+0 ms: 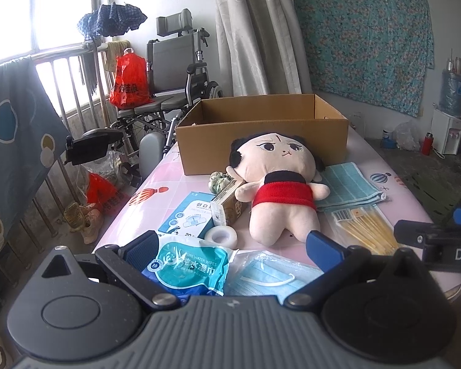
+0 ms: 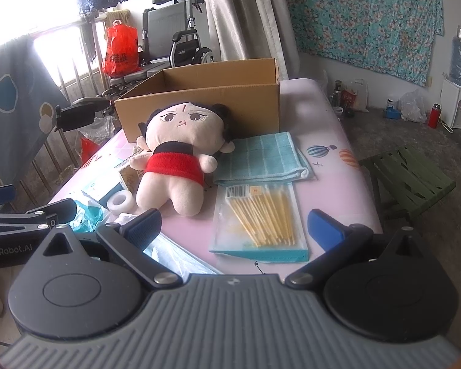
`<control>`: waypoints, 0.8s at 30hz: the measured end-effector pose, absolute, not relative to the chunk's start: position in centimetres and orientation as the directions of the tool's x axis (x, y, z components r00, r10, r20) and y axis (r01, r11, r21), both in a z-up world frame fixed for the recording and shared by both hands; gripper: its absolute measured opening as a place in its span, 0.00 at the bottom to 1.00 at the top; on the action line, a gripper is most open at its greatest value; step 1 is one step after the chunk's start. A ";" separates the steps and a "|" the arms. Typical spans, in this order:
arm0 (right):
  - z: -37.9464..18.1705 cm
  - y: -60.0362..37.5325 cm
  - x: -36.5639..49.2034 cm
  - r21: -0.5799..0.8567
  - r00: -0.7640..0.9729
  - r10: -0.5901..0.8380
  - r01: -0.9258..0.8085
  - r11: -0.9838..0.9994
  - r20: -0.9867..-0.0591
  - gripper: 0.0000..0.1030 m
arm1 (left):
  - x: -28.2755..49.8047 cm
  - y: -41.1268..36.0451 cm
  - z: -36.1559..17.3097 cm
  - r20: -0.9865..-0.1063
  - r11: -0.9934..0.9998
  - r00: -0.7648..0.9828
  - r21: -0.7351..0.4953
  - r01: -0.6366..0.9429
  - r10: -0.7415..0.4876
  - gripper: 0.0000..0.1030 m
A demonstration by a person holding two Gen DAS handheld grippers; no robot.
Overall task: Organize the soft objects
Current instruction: 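Grasp the plush doll with the left tool while the right tool grasps it too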
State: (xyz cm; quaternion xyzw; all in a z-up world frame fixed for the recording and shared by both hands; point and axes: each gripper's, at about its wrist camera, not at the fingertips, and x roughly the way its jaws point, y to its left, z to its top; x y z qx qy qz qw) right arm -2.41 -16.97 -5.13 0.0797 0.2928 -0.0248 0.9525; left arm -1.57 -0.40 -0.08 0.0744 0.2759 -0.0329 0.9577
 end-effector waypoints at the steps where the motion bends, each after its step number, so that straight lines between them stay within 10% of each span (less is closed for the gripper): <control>1: -5.2 -17.0 -2.4 0.139 0.827 0.001 0.093 0.986 -0.562 0.99 | -1.6 -0.4 -0.1 -0.533 0.987 0.846 0.125 0.105 -0.023 1.00; 16: -2.7 -23.0 8.0 0.416 0.766 0.342 -0.107 0.903 -0.545 0.99 | 8.6 1.0 1.7 -0.627 0.957 0.737 -0.048 0.287 -0.252 0.99; 24: -7.3 -24.7 18.0 0.691 0.645 0.560 -0.069 0.720 -0.519 0.84 | 17.4 -0.7 -0.7 -0.685 0.903 0.631 -0.093 0.420 -0.365 0.83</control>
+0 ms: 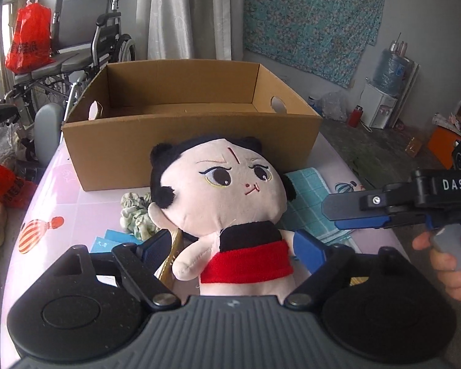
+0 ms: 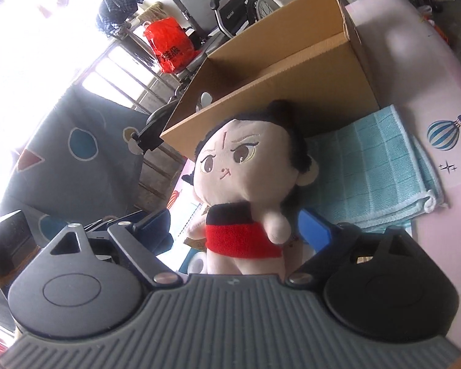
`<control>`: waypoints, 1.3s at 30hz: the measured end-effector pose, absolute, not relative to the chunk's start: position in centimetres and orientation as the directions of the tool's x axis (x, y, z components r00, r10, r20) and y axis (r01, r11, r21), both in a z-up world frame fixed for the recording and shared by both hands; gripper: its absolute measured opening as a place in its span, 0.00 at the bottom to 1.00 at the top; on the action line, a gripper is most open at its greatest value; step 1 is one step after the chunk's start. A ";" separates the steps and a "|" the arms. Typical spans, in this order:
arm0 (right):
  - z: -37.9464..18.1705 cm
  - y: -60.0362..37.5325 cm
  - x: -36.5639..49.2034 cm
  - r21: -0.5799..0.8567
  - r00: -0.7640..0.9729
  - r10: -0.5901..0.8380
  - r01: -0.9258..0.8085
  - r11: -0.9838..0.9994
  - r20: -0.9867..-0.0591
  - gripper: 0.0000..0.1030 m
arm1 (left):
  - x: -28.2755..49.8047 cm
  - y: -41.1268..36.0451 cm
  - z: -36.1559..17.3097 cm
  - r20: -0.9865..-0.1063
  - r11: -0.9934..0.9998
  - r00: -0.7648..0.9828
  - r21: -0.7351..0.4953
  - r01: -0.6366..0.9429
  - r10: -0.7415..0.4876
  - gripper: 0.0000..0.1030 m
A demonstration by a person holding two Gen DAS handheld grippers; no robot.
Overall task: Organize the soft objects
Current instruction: 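Grasp the plush doll with the left tool while the right tool grasps it too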
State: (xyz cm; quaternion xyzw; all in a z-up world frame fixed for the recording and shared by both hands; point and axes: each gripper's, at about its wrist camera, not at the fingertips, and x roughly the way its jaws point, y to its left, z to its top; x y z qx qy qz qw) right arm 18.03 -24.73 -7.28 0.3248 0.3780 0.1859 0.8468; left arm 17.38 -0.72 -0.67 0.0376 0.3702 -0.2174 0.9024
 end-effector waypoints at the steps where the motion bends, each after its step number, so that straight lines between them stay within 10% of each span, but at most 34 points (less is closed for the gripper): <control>1: -8.0 -24.6 19.0 0.704 0.628 0.576 -0.063 0.708 -0.523 0.83 | 18.1 -0.9 -1.2 -0.699 0.899 0.611 -0.109 0.424 -0.373 0.82; 13: -13.0 -22.7 25.7 0.778 0.491 0.698 -0.064 0.625 -0.521 0.67 | 23.0 -2.2 -6.5 -0.780 0.863 0.469 -0.173 0.475 -0.414 0.87; 21: -13.7 -22.2 25.8 0.752 0.492 0.689 -0.099 0.652 -0.532 0.51 | 23.5 -2.1 -6.9 -0.793 0.851 0.427 -0.206 0.483 -0.434 0.72; 39: 4.4 -23.3 33.0 0.565 0.621 0.636 -0.349 0.747 -0.457 0.51 | 28.7 -2.4 7.3 -0.599 0.867 0.664 -0.105 0.488 -0.446 0.74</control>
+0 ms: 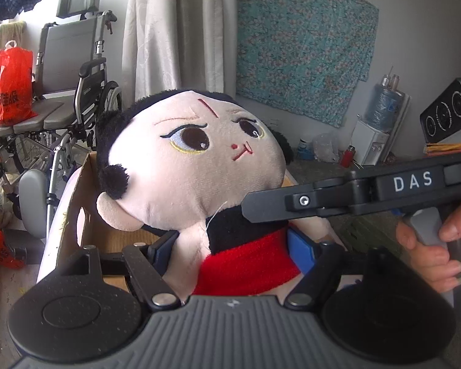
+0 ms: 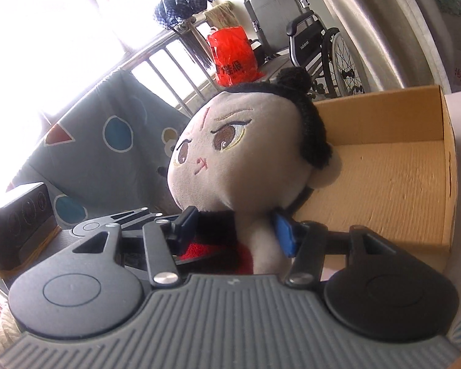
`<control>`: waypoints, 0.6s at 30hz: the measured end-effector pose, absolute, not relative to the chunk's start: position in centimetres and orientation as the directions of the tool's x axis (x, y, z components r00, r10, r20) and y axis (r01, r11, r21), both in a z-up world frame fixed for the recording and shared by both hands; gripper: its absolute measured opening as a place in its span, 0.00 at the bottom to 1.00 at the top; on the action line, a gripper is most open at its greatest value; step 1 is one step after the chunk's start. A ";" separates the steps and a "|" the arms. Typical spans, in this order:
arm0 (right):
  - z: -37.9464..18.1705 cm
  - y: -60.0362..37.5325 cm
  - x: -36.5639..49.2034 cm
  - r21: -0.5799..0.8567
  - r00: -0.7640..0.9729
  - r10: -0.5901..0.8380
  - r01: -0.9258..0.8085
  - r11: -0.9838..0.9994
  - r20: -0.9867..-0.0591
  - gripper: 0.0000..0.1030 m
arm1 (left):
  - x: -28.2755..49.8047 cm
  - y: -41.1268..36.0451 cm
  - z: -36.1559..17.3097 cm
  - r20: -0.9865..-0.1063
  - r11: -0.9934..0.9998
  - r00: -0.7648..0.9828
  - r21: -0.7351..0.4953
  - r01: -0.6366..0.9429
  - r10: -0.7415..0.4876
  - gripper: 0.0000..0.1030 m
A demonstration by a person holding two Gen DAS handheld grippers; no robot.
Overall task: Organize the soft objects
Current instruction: 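Grasp the plush doll with the left tool while the right tool grasps it too, then lower the plush doll into the cardboard box and open both tools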
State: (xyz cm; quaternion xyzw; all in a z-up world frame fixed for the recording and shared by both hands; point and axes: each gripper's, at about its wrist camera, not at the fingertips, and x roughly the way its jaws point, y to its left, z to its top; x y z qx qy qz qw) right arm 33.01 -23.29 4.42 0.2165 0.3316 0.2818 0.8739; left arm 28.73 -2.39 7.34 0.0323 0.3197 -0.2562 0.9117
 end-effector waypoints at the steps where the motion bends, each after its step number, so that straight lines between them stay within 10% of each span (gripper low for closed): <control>1: 5.0 -23.4 35.8 0.560 0.616 0.630 -0.342 0.755 -0.473 0.51 | 30.7 -2.4 7.6 -0.602 0.874 0.665 -0.120 0.472 -0.442 0.74; 18: -4.3 -16.7 56.5 0.547 0.460 0.570 -0.198 0.813 -0.681 0.38 | 51.5 -3.8 -0.6 -0.842 0.928 0.524 0.083 0.363 -0.129 0.53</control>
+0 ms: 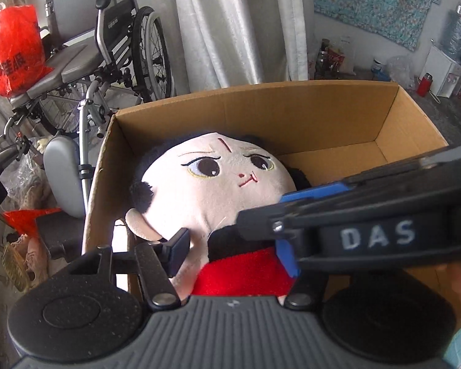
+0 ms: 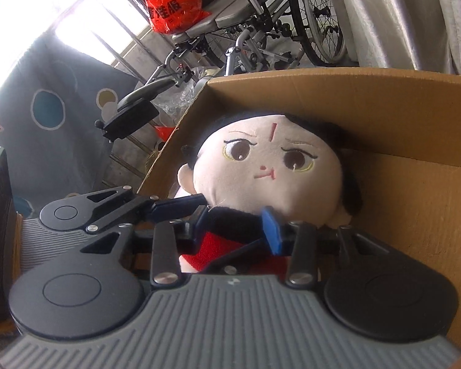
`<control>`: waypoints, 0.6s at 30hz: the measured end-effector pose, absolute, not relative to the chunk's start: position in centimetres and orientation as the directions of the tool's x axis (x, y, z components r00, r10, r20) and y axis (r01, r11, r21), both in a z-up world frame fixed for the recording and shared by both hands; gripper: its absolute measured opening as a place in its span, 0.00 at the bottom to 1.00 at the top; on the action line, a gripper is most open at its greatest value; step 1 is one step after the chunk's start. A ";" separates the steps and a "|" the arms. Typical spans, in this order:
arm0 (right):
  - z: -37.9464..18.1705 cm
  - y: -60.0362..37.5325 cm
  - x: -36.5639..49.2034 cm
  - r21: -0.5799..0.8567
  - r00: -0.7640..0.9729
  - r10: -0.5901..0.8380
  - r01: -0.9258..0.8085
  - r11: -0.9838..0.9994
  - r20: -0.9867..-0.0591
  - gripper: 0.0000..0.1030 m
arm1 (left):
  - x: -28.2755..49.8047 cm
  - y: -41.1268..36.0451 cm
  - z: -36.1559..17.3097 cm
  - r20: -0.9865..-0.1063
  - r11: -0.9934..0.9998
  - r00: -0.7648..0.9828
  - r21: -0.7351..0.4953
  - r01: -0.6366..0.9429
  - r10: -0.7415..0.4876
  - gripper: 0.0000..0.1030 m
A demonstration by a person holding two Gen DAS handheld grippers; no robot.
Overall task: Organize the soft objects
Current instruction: 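Lower the plush doll into the cardboard box and open both tools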
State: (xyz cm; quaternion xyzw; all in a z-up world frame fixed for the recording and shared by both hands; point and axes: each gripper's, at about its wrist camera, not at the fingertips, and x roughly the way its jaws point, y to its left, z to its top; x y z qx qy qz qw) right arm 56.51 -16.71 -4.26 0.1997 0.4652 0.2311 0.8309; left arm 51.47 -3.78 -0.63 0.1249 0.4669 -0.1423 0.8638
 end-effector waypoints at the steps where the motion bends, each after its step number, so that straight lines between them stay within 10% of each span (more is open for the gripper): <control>1: -4.3 -17.2 56.4 0.552 0.472 0.562 -0.176 0.815 -0.679 0.38 | 51.6 -3.3 -0.5 -0.849 0.931 0.513 0.080 0.356 -0.123 0.45; 6: -5.8 -20.1 55.6 0.604 0.484 0.548 -0.049 0.795 -0.682 0.40 | 51.6 -0.9 -0.6 -0.875 0.939 0.484 0.163 0.302 -0.004 0.38; 10: -8.7 -21.2 55.6 0.625 0.495 0.525 0.047 0.779 -0.692 0.40 | 51.0 -0.4 -0.1 -0.856 0.925 0.514 0.151 0.348 -0.054 0.93; 11: -9.3 -21.3 55.7 0.645 0.495 0.538 0.060 0.762 -0.682 0.40 | 50.8 -0.6 -0.1 -0.854 0.923 0.514 0.134 0.360 -0.076 0.92; 13: -10.8 -21.2 55.9 0.688 0.496 0.569 0.085 0.720 -0.656 0.40 | 50.7 -1.2 -0.5 -0.852 0.913 0.515 0.132 0.385 -0.094 0.59; 18: -11.4 -19.5 56.5 0.668 0.547 0.555 0.010 0.744 -0.627 0.36 | 51.0 -2.0 -2.6 -0.870 0.923 0.493 0.184 0.337 -0.006 0.56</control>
